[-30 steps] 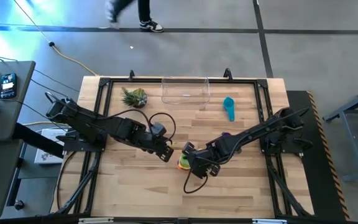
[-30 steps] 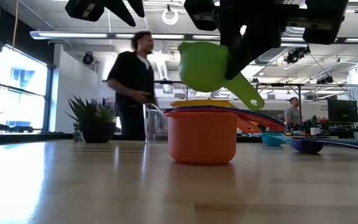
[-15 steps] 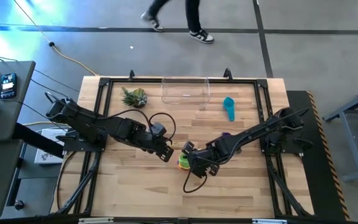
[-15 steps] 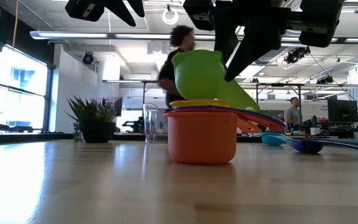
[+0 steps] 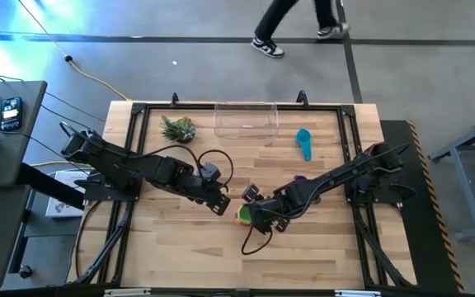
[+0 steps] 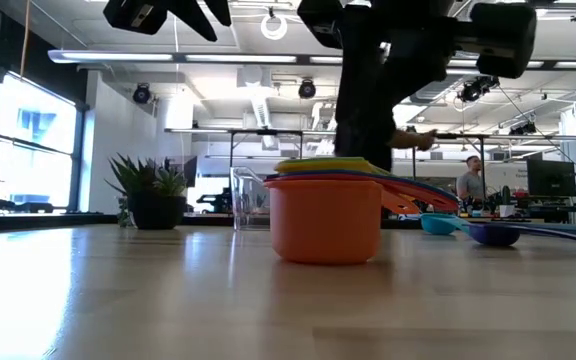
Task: Nest measuring cups in basket
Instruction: Stack the light blue measuring cup on the green measuring cup
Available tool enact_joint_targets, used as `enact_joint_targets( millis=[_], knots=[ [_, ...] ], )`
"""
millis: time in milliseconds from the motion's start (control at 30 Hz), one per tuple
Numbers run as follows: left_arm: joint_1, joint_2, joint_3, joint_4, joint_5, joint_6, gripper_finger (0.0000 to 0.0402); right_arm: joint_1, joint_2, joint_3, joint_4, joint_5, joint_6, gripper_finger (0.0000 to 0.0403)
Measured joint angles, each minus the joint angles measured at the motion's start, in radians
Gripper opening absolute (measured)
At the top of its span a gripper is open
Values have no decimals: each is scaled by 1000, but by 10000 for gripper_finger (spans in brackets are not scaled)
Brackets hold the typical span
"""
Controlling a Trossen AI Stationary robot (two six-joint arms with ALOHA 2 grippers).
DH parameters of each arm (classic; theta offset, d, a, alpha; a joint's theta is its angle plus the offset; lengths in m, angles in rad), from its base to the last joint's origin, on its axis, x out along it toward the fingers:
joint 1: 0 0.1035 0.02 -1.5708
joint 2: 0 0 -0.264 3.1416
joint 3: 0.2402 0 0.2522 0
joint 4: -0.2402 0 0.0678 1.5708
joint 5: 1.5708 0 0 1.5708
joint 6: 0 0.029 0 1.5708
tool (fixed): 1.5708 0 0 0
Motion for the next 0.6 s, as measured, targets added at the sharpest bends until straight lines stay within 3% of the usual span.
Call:
enact_joint_targets(
  millis=[367, 600],
  knots=[
    [2, 0, 0, -24, -1, 121, 78, -45, -89, 0, -26, 59, 335, 74],
    [68, 0, 0, -186, -15, 269, 78, -99, -159, 0, -102, 195, 662, 74]
  ],
)
